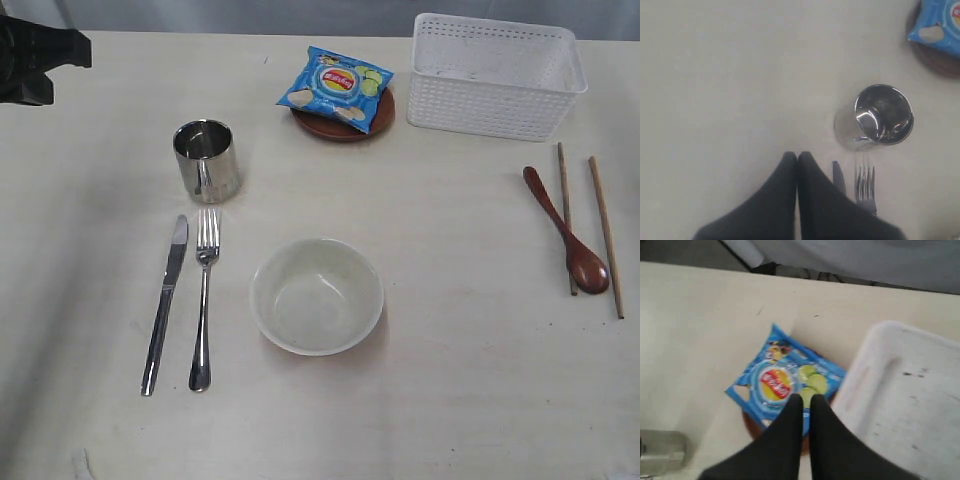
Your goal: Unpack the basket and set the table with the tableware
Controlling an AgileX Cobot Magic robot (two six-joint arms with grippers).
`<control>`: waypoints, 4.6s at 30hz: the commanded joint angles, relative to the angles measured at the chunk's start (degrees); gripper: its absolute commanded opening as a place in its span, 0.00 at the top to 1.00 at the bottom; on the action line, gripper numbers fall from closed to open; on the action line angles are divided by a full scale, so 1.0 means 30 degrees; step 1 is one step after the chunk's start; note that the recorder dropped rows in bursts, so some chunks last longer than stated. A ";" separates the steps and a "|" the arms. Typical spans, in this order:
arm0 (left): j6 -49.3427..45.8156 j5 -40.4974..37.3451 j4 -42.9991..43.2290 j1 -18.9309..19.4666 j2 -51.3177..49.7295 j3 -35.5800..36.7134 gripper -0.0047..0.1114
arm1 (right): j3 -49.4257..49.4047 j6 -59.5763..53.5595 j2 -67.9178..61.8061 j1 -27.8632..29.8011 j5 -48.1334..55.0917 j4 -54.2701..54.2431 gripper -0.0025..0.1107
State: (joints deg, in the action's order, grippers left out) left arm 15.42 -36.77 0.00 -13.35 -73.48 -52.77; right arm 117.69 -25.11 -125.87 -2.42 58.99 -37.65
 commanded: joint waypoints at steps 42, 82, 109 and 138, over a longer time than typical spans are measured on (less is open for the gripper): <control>-0.0086 0.0174 -0.0291 -0.0001 0.0013 0.0106 0.96 | 0.0277 0.5596 -0.4776 -0.7239 -0.1433 1.1943 0.98; -0.0086 0.0174 -0.0291 -0.0001 0.0013 0.0106 0.96 | 0.0277 0.5727 -0.5449 -0.9354 0.1004 1.1335 0.98; -0.0079 0.0254 -0.0291 -0.0001 0.0013 0.0106 0.96 | 0.0277 0.4309 -0.3870 -0.9197 0.2372 0.8169 0.98; -0.0646 0.0135 -0.0798 -0.0001 0.0013 0.0106 0.96 | -0.7985 0.9045 0.4349 -0.4598 0.1446 1.2019 0.61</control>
State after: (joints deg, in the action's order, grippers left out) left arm 13.97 -36.44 -2.00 -13.35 -73.48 -52.77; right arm 93.93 -1.26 -111.67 -14.01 65.44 -5.54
